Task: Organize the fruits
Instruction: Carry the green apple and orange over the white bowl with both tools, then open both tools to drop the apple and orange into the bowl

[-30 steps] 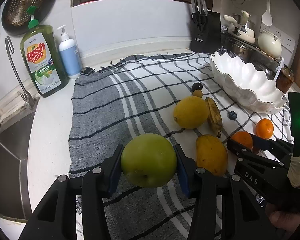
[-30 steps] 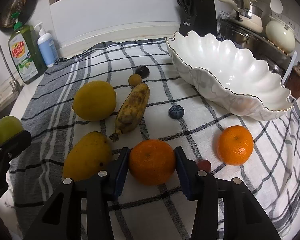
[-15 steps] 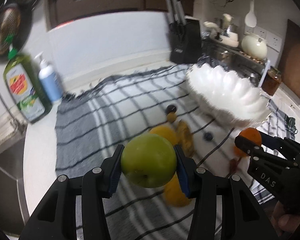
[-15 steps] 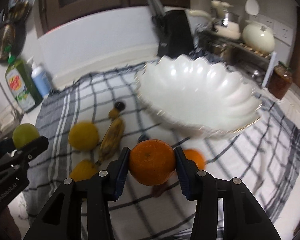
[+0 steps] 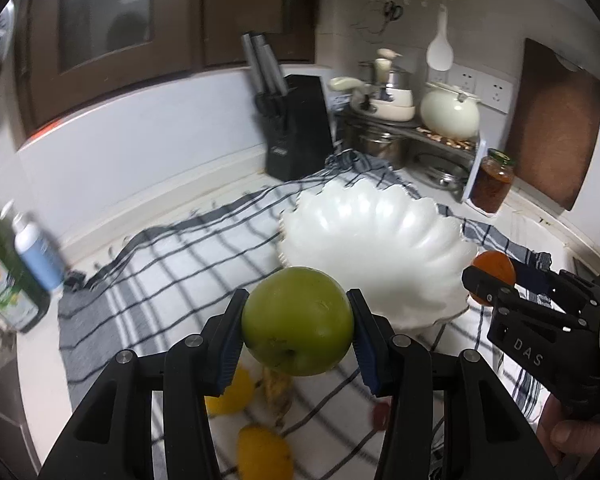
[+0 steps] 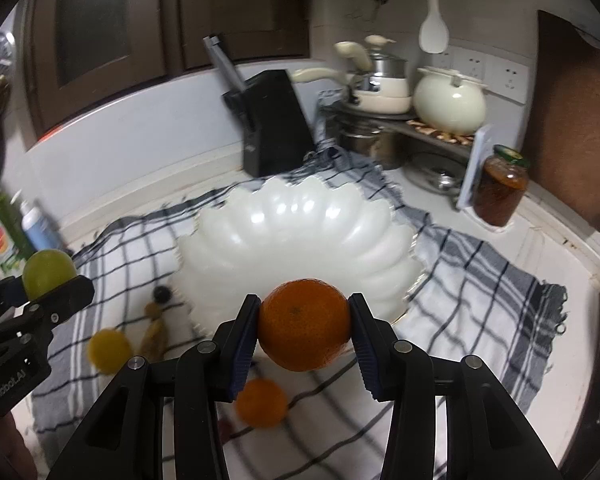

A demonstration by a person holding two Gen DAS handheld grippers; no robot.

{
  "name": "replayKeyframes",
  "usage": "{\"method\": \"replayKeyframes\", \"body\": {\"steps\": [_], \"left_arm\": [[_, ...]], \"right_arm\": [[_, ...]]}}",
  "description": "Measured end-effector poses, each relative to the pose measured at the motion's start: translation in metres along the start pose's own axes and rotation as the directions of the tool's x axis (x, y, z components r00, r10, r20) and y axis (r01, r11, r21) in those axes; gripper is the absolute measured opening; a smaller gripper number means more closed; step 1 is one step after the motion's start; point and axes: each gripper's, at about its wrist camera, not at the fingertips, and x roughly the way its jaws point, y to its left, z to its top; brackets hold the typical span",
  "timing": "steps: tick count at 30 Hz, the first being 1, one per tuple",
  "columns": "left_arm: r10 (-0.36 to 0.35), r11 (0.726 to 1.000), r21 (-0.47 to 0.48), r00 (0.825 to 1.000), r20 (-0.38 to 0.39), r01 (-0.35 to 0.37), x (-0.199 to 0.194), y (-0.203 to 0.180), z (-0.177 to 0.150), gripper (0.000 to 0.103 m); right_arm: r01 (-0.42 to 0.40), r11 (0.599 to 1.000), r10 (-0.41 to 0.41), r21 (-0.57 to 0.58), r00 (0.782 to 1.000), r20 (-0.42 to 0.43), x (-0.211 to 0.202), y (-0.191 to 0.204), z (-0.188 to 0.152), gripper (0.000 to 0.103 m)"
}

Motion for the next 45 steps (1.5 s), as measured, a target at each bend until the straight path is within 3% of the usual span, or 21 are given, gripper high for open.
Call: {"method": "replayKeyframes", "body": {"steps": [11,17,26,40,44,45], "left_arm": [[-0.068,0.997,0.043,0.997,-0.024,0.069,0.043,-0.016,0.035,0.048],[-0.057,0.995,0.083,0.996,-0.066,0.062,0.078,-0.023,0.043,0.048],[-0.051,0.993,0.097,0.989,-0.136,0.065,0.123,-0.032,0.040,0.048],[-0.041,0.995,0.084,0.982,-0.185,0.057,0.139,-0.028,0.033,0.049],[-0.020,0.996,0.087,0.989,-0.143,0.033,0.129,-0.027,0.037,0.070],[-0.014,0.996,0.087,0.990,-0.137,0.026,0.127,-0.026,0.037,0.071]], "right_arm": [[0.061,0.997,-0.060,0.045,0.998,-0.032,0.040,-0.029,0.020,0.045],[0.081,0.992,-0.076,0.094,0.996,-0.049,0.058,-0.040,0.025,0.045],[0.071,0.991,-0.059,0.112,0.992,-0.108,0.086,-0.047,0.024,0.045],[0.085,0.994,-0.074,0.072,0.986,-0.149,0.101,-0.045,0.020,0.047],[0.100,0.993,-0.092,0.065,0.989,-0.114,0.093,-0.044,0.024,0.070],[0.105,0.992,-0.098,0.065,0.990,-0.104,0.091,-0.044,0.025,0.075]]}}
